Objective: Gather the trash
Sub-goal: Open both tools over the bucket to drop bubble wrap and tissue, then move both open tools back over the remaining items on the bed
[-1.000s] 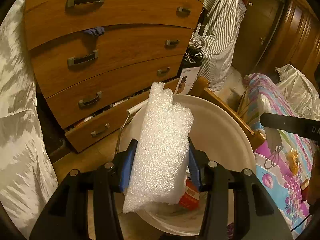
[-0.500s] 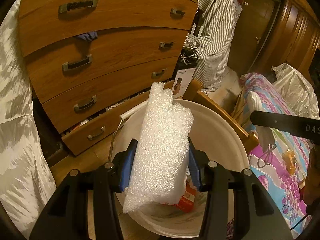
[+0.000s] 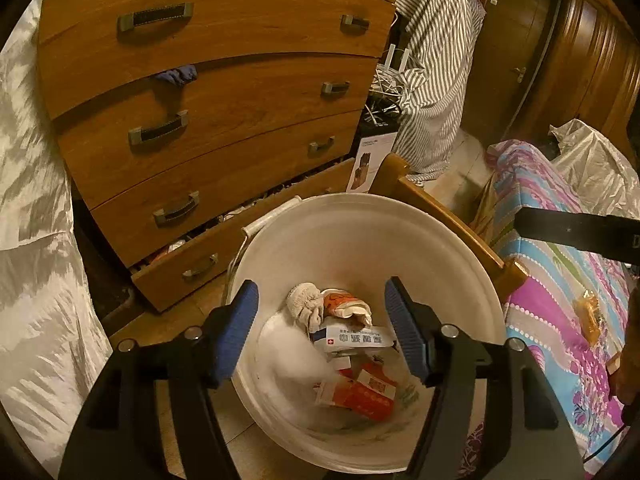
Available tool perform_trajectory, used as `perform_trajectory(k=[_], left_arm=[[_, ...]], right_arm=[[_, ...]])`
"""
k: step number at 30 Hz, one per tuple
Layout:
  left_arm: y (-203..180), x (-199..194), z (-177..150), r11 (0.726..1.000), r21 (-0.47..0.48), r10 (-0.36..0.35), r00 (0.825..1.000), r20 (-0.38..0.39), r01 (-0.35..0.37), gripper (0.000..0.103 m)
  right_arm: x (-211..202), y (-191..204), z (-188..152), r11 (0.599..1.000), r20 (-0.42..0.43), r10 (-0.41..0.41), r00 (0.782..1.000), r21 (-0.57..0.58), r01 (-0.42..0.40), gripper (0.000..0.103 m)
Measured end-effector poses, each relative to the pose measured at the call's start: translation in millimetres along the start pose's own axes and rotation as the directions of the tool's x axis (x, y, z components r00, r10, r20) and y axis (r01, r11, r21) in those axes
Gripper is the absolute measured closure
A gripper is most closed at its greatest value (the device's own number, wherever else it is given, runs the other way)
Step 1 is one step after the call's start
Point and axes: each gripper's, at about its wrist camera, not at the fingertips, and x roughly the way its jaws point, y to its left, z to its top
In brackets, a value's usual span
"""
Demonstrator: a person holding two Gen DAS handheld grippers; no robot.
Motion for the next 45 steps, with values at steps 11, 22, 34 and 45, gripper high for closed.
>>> perform_trajectory(k=[11, 22, 34, 45], left_arm=[[-50, -20, -13, 0.994, 0.08, -0.081, 0.997, 0.012, 0.08, 0.04], [-218, -22, -90, 0.878, 0.355, -0.297, 0.946, -0.126, 0.323, 0.04], [-404, -7, -195, 0.666, 0.527, -0.382, 0.848, -0.367, 0.528, 0.04], [-521, 20, -229, 0.515, 0.651, -0.352, 0.83, -0.432, 0.557, 0.035]], right_arm=[[-85, -20, -60, 1.0, 0.172, 0.005, 0.985, 0.01, -0.007, 0.05], [-216, -142, -259, 0.973, 0.311, -0.167, 0.936, 0.206, 0.105, 0.04], [-348, -290, -502, 0.796, 0.262, -0.462, 0.847, 0.543, 0.267, 0.04], [-383, -338, -589, 0.735, 0.239, -0.499, 0.833, 0.627, 0.26, 0.038]])
